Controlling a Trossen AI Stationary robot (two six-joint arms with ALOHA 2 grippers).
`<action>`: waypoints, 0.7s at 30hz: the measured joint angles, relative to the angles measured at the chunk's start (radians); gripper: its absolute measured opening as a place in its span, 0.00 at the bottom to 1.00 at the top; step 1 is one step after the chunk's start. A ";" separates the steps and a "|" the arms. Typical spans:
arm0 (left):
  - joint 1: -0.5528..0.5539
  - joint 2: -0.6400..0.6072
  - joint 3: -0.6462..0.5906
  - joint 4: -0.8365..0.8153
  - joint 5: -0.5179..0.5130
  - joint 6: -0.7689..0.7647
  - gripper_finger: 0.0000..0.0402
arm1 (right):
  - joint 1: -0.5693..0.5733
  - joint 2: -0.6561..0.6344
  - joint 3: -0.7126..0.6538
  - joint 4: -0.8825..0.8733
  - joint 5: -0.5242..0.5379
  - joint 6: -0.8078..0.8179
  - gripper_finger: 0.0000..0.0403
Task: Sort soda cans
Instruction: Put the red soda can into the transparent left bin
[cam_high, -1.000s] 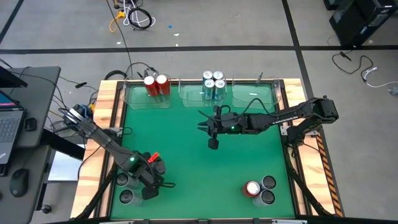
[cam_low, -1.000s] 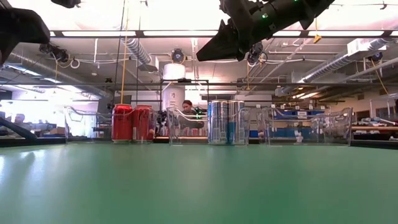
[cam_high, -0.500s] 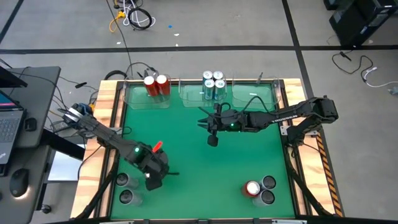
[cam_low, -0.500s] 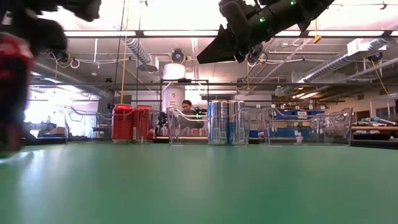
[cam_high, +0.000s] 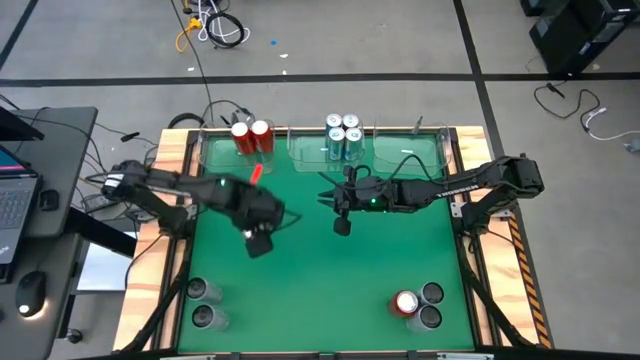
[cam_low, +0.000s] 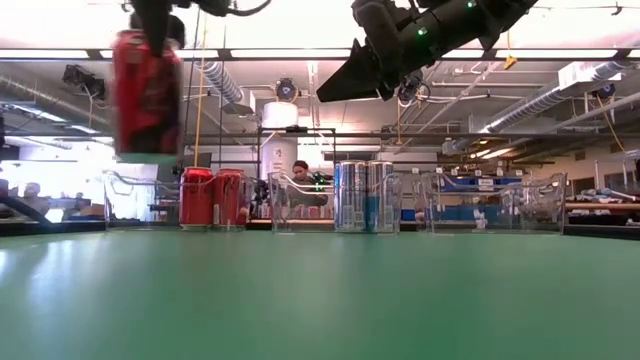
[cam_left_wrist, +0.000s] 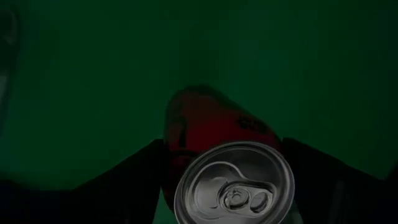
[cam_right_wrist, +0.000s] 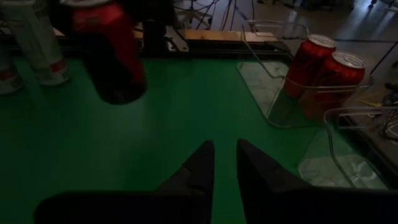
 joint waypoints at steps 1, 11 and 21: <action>0.028 0.000 0.011 0.002 -0.004 0.016 0.71 | 0.000 0.000 0.000 0.000 0.000 0.000 0.14; 0.320 0.000 0.020 -0.019 -0.017 0.273 0.71 | 0.000 0.000 0.000 0.000 0.000 0.000 0.14; 0.570 0.000 0.020 -0.033 -0.058 0.450 0.71 | 0.001 0.000 0.000 0.000 0.000 0.008 0.14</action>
